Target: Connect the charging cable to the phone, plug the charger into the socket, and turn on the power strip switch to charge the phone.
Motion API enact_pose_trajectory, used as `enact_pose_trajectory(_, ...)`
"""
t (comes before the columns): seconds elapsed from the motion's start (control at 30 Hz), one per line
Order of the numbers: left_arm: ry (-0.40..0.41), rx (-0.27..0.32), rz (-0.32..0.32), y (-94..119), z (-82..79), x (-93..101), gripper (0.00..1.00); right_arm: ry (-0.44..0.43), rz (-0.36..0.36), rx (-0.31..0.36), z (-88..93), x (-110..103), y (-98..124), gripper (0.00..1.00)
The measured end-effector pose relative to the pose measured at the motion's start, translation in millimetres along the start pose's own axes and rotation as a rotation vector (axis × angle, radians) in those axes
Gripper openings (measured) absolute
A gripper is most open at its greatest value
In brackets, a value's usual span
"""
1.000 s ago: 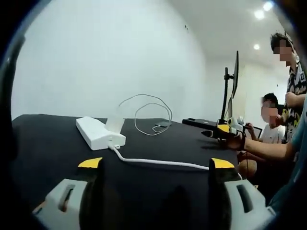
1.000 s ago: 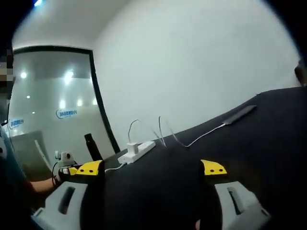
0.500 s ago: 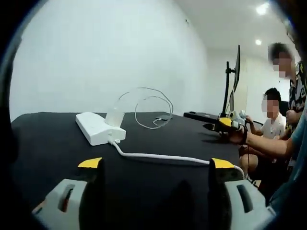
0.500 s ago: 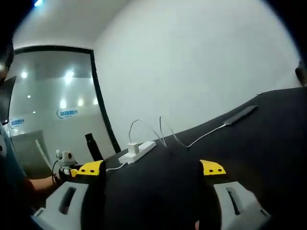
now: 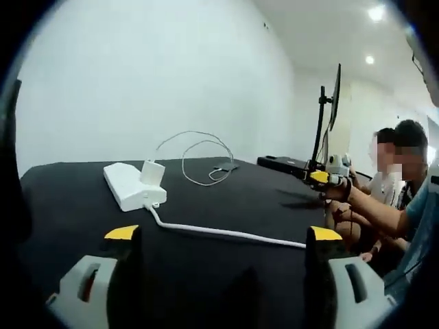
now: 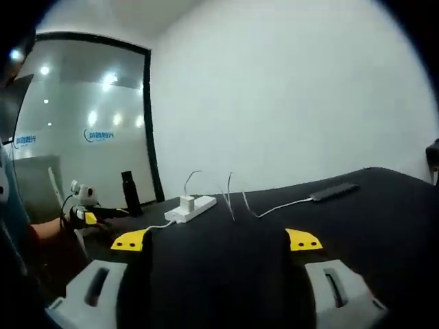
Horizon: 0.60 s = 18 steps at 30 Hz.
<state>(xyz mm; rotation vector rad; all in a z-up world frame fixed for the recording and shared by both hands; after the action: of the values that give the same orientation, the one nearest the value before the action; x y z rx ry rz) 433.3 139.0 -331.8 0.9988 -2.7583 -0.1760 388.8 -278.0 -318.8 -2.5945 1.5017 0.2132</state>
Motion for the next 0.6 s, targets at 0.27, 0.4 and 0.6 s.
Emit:
enact_pose_trajectory(0.27, 0.044, 0.017, 0.001, 2, -4.1, 0.7, 0.95, -0.001, -0.009, 0.030, -8.5, -2, 7, 0.74)
enact_pose_trajectory(0.4, 0.032, 0.011, -0.005, 1, -6.8, 3.2, 0.96, 0.022, -0.010, 0.013, -10.9, -1, 10, 0.74)
enact_pose_trajectory(0.6, 0.006, -0.011, -0.009, 1, -3.9, 8.3, 0.96, 0.035, -0.005, 0.002, -12.3, 3, 13, 0.74)
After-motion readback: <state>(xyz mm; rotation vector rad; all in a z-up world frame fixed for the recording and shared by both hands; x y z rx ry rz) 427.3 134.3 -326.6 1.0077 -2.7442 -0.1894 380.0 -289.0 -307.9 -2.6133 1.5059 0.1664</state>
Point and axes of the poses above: the point that each gripper's makers call its tool centre point, and the gripper's own axes: y roughly backward along the fingers, x roughly to its right, z roughly out of its underside, the point moved 7 cm from there along y, roughly backward along the fingers, and after that the axes turned 1 degree about -z, right-handed, at the moved point
